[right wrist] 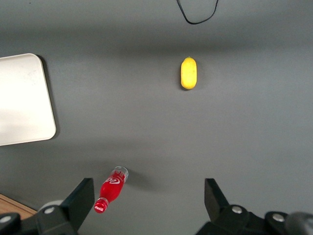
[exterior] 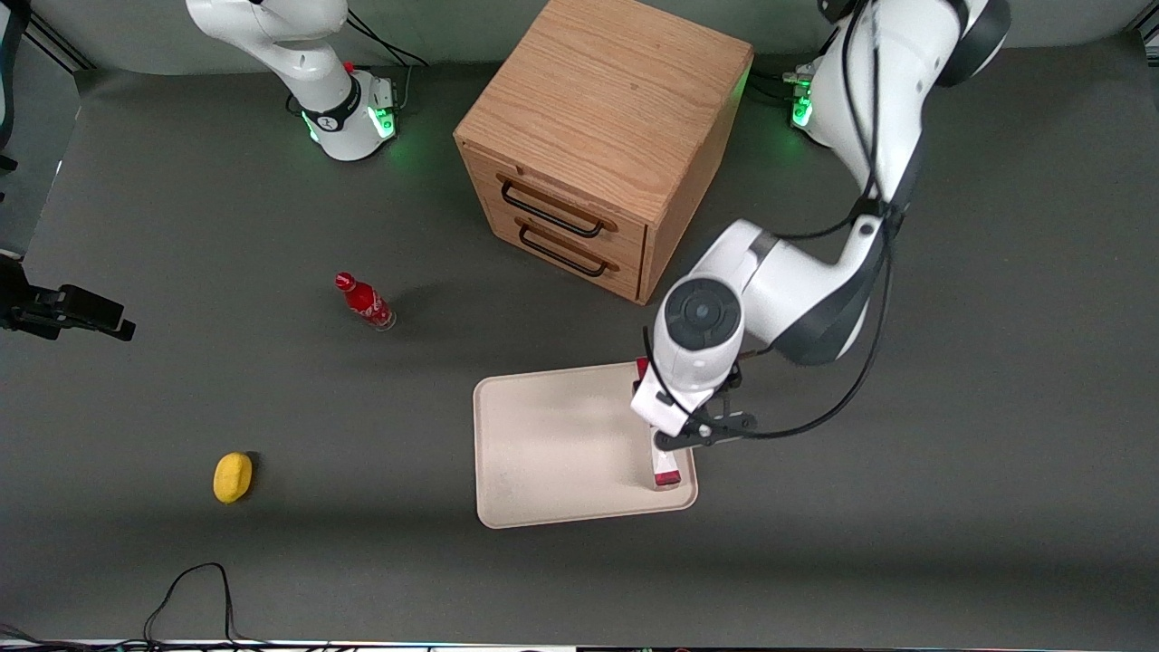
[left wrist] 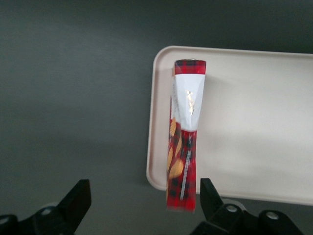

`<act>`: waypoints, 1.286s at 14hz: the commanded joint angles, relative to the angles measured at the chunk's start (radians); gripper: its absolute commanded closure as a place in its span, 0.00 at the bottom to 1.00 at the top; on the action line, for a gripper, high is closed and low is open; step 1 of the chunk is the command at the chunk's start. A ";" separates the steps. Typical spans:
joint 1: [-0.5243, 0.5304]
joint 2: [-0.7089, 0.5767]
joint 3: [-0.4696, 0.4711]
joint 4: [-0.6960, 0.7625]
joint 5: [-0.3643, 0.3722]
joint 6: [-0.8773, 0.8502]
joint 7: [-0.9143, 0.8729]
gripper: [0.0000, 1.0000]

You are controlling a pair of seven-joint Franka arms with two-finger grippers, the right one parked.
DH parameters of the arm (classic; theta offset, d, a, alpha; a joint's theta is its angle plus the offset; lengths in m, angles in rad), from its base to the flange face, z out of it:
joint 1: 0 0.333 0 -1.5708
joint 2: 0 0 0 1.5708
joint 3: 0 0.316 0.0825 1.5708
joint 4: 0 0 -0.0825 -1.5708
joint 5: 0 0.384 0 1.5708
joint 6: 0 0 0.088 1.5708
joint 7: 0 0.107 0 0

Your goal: Place red cookie box on tray

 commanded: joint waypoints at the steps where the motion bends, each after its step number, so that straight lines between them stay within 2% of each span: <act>1: 0.000 -0.153 -0.002 -0.044 0.002 -0.120 -0.007 0.00; 3: 0.020 -0.227 0.001 -0.049 -0.010 -0.196 0.055 0.00; 5: 0.101 -0.300 -0.001 -0.075 -0.047 -0.247 0.178 0.00; 9: 0.313 -0.443 -0.001 -0.193 -0.136 -0.244 0.386 0.00; 12: 0.431 -0.506 0.001 -0.279 -0.165 -0.225 0.523 0.00; 18: 0.503 -0.575 0.007 -0.428 -0.167 -0.114 0.566 0.00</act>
